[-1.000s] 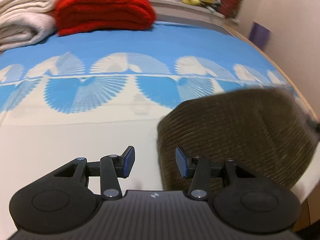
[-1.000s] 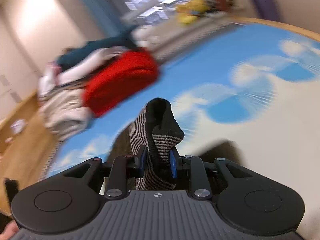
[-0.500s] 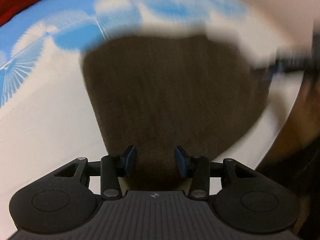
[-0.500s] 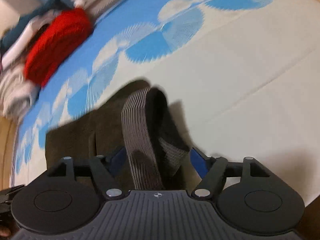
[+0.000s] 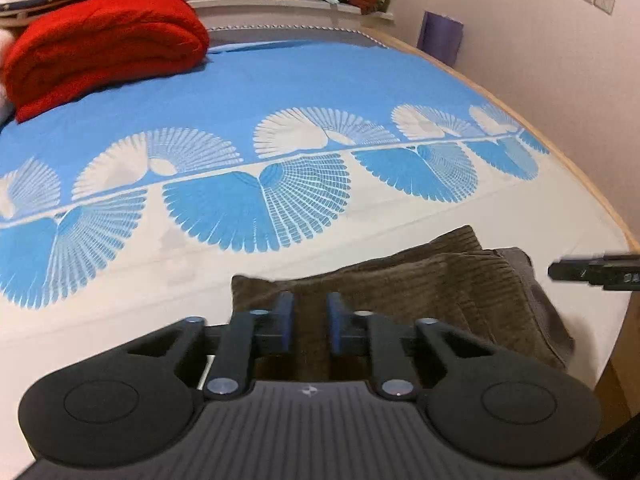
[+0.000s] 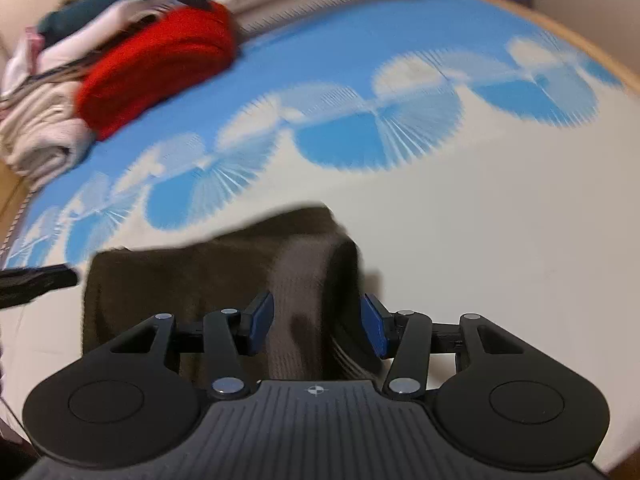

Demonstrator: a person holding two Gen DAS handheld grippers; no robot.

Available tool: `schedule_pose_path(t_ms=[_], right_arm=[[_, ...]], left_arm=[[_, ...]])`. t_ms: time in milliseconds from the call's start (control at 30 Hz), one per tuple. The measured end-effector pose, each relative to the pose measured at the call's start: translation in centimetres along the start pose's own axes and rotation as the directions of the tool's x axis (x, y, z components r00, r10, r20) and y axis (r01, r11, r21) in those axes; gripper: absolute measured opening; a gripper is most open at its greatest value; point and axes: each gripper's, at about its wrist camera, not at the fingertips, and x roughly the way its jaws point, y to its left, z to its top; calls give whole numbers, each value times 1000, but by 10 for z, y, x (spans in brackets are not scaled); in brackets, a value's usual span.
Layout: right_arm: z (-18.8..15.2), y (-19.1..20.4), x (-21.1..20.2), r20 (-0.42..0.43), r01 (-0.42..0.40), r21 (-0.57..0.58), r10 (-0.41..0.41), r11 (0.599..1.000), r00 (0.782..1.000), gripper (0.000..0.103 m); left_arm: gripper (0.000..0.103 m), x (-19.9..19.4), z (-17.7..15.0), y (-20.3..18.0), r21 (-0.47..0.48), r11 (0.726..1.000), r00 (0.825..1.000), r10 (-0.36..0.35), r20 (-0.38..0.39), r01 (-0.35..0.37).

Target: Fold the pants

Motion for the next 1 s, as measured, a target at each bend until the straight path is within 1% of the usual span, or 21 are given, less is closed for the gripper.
schedule_pose_path(t_ms=[67, 100, 133, 167, 200, 233, 300, 367, 400, 467, 500, 533, 567, 600, 633, 667, 733, 800, 833, 867, 1000], right_arm=[[4, 13, 6, 36, -6, -96, 9, 995, 999, 51], [6, 18, 16, 30, 6, -134, -2, 991, 1000, 50], [7, 20, 30, 4, 31, -149, -31, 988, 1000, 49], [7, 17, 46, -47, 81, -152, -89, 985, 995, 48], [6, 10, 58, -100, 97, -130, -110, 987, 989, 50], [6, 2, 64, -133, 89, -87, -100, 992, 986, 50], [10, -6, 69, -150, 74, -24, -77, 997, 986, 52], [12, -3, 72, -156, 77, -31, -81, 997, 984, 52], [13, 0, 73, -153, 80, -38, -85, 996, 985, 52], [13, -4, 67, -143, 68, 2, -67, 998, 987, 53], [14, -10, 64, -140, 54, 52, -46, 997, 989, 55], [10, -18, 55, -136, 42, 94, -29, 995, 990, 57], [9, -23, 52, -132, 34, 135, -17, 990, 991, 64], [7, -30, 48, -131, 26, 173, -3, 985, 991, 73], [2, -35, 44, -139, 21, 194, 6, 981, 990, 77], [-3, -40, 42, -155, 21, 210, 12, 977, 988, 83], [-14, -47, 44, -194, 13, 234, 33, 972, 980, 86], [-23, -51, 47, -226, 1, 244, 56, 970, 973, 95], [-26, -53, 50, -239, -8, 255, 70, 967, 969, 96], [-28, -54, 51, -249, -17, 270, 87, 963, 965, 99], [-32, -53, 64, -285, -50, 328, 149, 944, 947, 99]], left_arm=[[14, 18, 1, -1, 22, 999, 999, 36, -31, -35], [14, 23, -1, 0, 25, 998, 997, 56, -46, -55], [14, 29, -3, 3, 23, 997, 995, 75, -63, -74], [14, 38, -4, 4, 23, 995, 992, 99, -79, -97], [14, 44, -6, 6, 29, 993, 990, 113, -84, -111], [14, 47, -8, 7, 40, 992, 988, 124, -89, -121], [15, 60, -12, 6, 80, 986, 984, 152, -91, -145], [15, 65, -12, 8, 81, 985, 983, 160, -87, -153], [14, 64, -11, 11, 49, 988, 985, 150, -89, -146], [14, 60, -2, 23, -44, 993, 989, 107, -98, -112], [16, 54, 2, 33, -131, 988, 993, 64, -101, -77], [26, 47, 5, 40, -199, 979, 995, 29, -95, -47], [53, 39, 6, 50, -276, 961, 997, -6, -83, -17], [65, 32, 5, 59, -334, 942, 997, -4, -74, -21], [76, 27, 5, 63, -367, 930, 997, 6, -72, -32], [78, 23, 2, 70, -396, 917, 997, 11, -78, -41], [79, 25, -4, 80, -439, 898, 993, -14, -119, -40], [79, 34, -13, 86, -483, 876, 976, -86, -198, -21], [81, 42, -20, 87, -505, 863, 960, -140, -242, -1], [85, 46, -25, 87, -526, 850, 949, -178, -259, 16], [86, 60, -32, 87, -579, 813, 931, -254, -261, 60]])
